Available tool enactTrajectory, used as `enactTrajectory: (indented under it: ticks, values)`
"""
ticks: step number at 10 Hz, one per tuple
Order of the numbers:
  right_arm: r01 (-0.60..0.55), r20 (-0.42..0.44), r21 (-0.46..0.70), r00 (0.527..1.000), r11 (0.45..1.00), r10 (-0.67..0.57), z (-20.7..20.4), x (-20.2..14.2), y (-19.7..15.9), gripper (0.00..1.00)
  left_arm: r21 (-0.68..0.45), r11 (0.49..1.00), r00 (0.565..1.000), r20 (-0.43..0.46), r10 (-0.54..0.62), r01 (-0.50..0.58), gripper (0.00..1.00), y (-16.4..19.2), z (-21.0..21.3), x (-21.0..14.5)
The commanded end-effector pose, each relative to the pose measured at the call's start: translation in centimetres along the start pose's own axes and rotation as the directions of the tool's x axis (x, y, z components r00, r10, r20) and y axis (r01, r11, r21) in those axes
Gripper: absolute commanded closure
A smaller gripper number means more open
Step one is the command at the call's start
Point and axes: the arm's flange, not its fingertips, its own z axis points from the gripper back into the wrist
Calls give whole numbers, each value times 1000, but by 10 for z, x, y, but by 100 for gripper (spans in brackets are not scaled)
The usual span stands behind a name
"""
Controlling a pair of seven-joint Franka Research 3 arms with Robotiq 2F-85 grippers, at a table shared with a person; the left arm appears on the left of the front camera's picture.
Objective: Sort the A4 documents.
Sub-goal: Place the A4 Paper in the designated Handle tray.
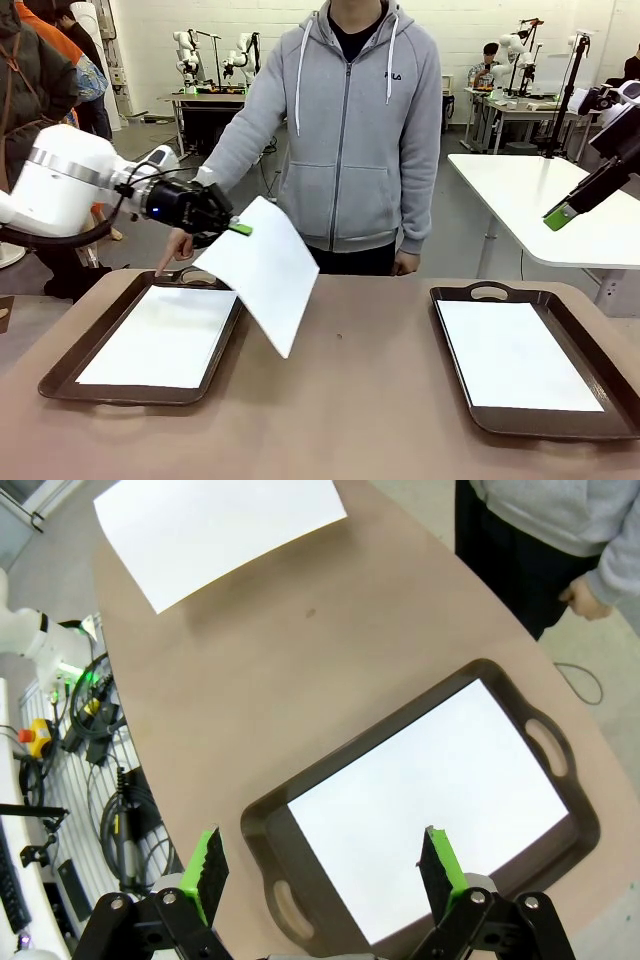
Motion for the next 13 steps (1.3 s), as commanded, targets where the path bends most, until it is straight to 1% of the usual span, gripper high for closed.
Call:
enactTrajectory:
  ticks: [1,2,3,4,6,7,8,9,11,12,13]
  values:
    - [-9,-3,-3,1000,1000,9,-1,1,1,0,64,998,1000,19,23,-24,99,18,24,-9]
    - [-9,-3,-3,1000,1000,9,-1,1,1,0,77,997,999,38,-8,5,99,37,37,-13]
    - [-9,-3,-3,1000,1000,9,-1,1,1,0,110,994,999,48,-13,7,99,51,45,-11]
    - [-9,-3,-3,1000,1000,9,-1,1,1,0,149,989,999,43,-30,23,99,61,47,-10]
    - [-9,-3,-3,1000,1000,9,-1,1,1,0,204,979,998,65,3,-16,99,87,62,-14]
    - [-9,-3,-3,1000,1000,9,-1,1,1,0,263,963,994,101,28,-54,99,94,74,-19]
    - [-9,-3,-3,1000,1000,9,-1,1,1,0,338,937,991,129,41,-83,99,96,86,-21]
    - [-9,-3,-3,1000,1000,9,-1,1,1,0,386,918,988,148,35,-90,99,95,95,-21]
    - [-9,-3,-3,1000,1000,9,-1,1,1,0,493,861,981,189,37,-127,99,99,119,-17]
    - [-9,-3,-3,1000,1000,9,-1,1,1,0,527,840,982,186,35,-130,99,101,123,-14]
    - [-9,-3,-3,1000,1000,9,-1,1,1,0,541,832,986,161,43,-124,99,106,125,-10]
